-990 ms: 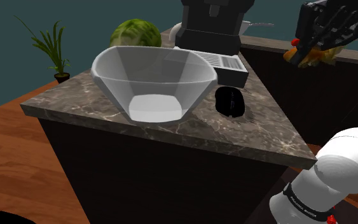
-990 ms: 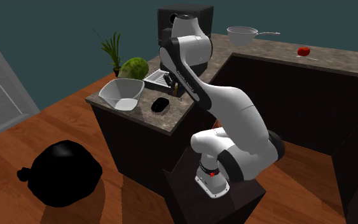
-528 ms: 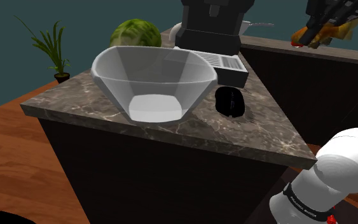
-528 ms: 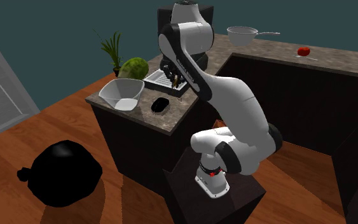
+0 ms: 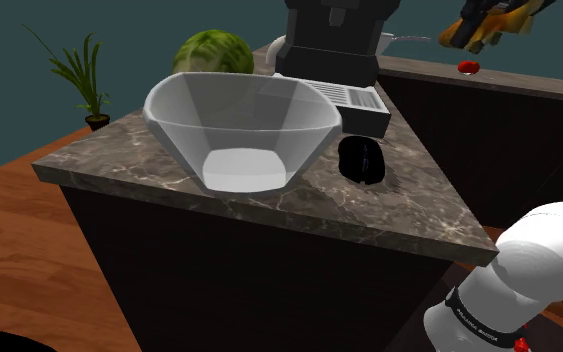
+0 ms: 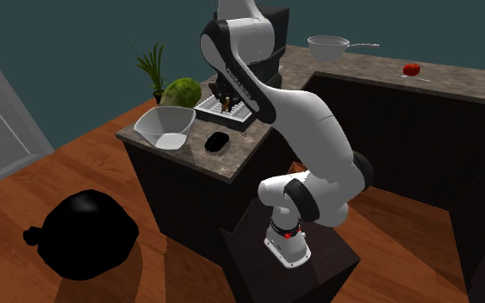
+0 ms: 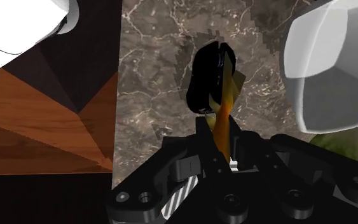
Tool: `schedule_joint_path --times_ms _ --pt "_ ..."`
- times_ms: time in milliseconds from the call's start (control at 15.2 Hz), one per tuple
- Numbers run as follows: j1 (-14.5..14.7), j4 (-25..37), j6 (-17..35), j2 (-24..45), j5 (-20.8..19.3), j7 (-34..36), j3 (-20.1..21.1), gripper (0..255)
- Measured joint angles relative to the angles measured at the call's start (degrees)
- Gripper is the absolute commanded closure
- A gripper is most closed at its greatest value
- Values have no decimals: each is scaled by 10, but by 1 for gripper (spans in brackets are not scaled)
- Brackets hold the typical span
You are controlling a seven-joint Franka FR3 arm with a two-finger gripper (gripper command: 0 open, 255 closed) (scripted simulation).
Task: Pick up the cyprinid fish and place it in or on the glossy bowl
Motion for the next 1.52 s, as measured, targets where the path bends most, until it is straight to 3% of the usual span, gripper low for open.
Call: schedule_joint_path --times_ms 726,1056,1254,1518 --pt "-74 128 80 165 24 105 173 255" --pt "-140 230 105 276 -14 171 299 255" --pt "-196 292 117 353 -64 225 413 255" --pt "-190 258 147 344 -56 224 410 255"
